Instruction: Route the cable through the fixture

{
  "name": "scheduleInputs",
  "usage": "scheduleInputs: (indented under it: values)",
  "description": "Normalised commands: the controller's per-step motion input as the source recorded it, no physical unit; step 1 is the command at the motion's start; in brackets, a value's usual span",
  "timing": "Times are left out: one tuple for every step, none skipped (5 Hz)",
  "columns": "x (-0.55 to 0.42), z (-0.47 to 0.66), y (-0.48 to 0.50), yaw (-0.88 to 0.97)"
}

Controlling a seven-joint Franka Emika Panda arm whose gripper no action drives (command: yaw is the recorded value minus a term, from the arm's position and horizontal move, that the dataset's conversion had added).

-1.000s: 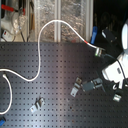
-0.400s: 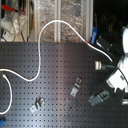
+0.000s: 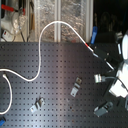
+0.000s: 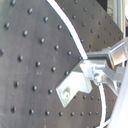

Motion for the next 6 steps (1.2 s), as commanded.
scheduleInputs:
  values:
    - [-0.289, 0.17, -0.108, 0.00]
    - [-0.406, 0.09, -0.217, 0.13]
    - [-0.289, 0.05, -0.156, 0.08]
    - [0.073, 0.00, 0.058, 0.00]
    - [0.203, 0.12, 0.140, 0.00]
    - [0.383, 0.22, 0.161, 0.00]
